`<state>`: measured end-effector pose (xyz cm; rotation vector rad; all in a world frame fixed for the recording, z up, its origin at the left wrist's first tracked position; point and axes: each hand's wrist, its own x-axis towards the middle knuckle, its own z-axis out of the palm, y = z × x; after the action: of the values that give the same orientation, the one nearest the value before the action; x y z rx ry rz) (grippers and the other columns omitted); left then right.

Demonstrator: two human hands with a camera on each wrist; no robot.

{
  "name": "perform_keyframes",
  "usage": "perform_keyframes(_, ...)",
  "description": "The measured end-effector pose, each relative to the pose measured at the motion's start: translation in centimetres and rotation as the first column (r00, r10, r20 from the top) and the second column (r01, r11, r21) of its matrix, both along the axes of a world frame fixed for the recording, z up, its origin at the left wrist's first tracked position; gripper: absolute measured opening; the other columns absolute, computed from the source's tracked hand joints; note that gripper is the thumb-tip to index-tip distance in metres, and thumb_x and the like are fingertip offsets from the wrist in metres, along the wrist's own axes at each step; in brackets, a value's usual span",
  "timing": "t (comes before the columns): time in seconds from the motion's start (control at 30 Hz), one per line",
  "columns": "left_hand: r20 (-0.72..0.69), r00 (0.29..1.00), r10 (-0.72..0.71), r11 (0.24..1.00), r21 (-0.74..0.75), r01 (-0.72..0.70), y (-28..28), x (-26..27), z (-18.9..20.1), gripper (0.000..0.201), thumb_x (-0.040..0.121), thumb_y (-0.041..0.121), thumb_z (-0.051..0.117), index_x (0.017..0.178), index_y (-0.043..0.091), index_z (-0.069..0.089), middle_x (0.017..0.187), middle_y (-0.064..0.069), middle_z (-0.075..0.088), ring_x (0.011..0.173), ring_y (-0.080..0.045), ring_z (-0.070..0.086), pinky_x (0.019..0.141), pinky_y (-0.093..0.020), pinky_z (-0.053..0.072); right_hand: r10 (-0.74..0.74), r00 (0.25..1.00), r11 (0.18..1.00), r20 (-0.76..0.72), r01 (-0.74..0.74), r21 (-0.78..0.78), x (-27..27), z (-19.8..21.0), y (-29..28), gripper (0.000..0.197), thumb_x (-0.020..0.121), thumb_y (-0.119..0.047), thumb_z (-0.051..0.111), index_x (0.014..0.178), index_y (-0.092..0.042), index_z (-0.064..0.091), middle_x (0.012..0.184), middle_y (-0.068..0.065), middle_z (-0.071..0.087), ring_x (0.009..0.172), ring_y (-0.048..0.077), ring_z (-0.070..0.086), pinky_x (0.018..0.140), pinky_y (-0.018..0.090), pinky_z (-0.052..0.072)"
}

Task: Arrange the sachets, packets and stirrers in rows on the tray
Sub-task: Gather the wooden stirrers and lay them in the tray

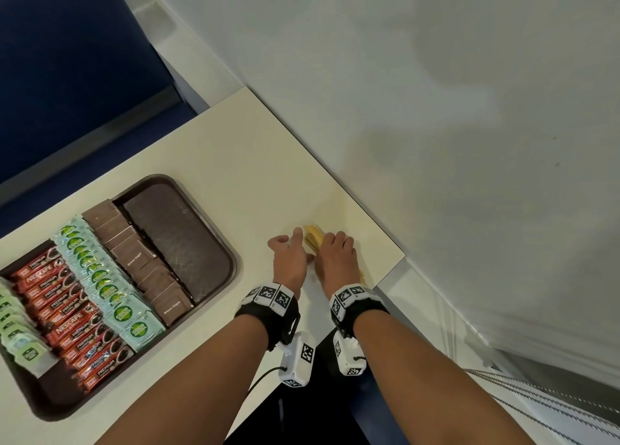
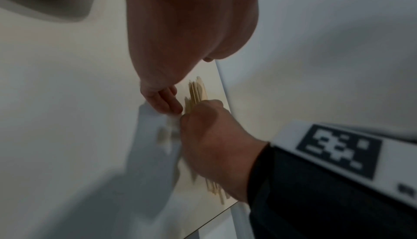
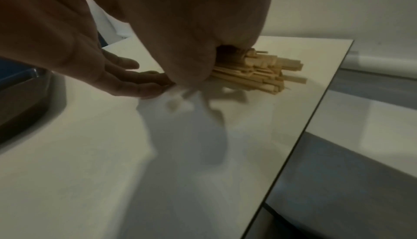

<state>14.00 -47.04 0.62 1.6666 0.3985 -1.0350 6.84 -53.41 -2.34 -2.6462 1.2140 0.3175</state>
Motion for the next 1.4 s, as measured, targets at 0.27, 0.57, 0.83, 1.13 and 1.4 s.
perform_keyframes(0.27,-0.026,1.0,0.008,1.0,0.007,-0.008,1.1,-0.4,0.6,0.041,0.108,0.05,0.053,0.124,0.014,0.045,0.091,-0.008,0.068,0.082,-0.026,0.065,0.093,-0.046,0.057,0.111,0.994,0.992,-0.001,-0.111,-0.063,-0.9,0.3,1.2,0.021,0.076,-0.005,0.071,0.093,-0.006,0.058,0.084,0.012,0.059,0.073,0.028,0.059,0.062,0.036,0.053)
perform_keyframes(0.57,-0.068,0.998,-0.008,0.999,-0.037,0.005,2.5,0.0,1.1,0.033,0.112,0.043,0.051,0.106,0.011,0.055,0.086,-0.011,0.065,0.082,-0.028,0.062,0.073,-0.036,0.052,0.176,0.979,0.978,-0.102,-0.186,-0.095,-0.9,0.8,1.1,0.019,0.084,-0.006,0.07,0.1,-0.001,0.063,0.087,0.016,0.062,0.076,0.03,0.062,0.065,0.036,0.055)
perform_keyframes(0.83,-0.083,0.994,-0.075,0.997,-0.029,0.073,4.0,0.2,1.1,0.048,0.111,0.049,0.047,0.123,0.004,0.059,0.102,-0.015,0.07,0.089,-0.029,0.068,0.082,-0.04,0.056,0.151,0.985,0.988,-0.082,-0.15,0.027,-0.7,1.4,1.2,0.026,0.082,0.0,0.07,0.104,-0.001,0.058,0.092,0.019,0.06,0.075,0.032,0.062,0.063,0.038,0.057)
perform_keyframes(1.13,-0.088,0.992,-0.089,0.995,-0.044,0.085,5.4,1.7,1.5,0.045,0.11,0.049,0.048,0.119,0.007,0.063,0.103,-0.012,0.072,0.091,-0.028,0.071,0.087,-0.042,0.056,-0.39,0.913,0.697,0.116,0.211,0.685,0.5,3.0,-4.7,0.028,0.103,-0.021,0.047,0.124,-0.011,0.032,0.094,0.011,0.058,0.07,0.024,0.058,0.062,0.041,0.05)
perform_keyframes(1.4,-0.093,0.987,-0.132,0.989,-0.083,0.125,6.1,1.8,1.8,0.041,0.112,0.042,0.049,0.118,0.005,0.064,0.098,-0.011,0.071,0.082,-0.026,0.07,0.077,-0.036,0.056,-0.329,0.939,0.508,-0.096,0.262,0.821,-1.8,3.9,-6.6,0.019,0.109,-0.028,0.047,0.115,-0.01,0.047,0.092,0.009,0.053,0.071,0.019,0.053,0.065,0.033,0.049)
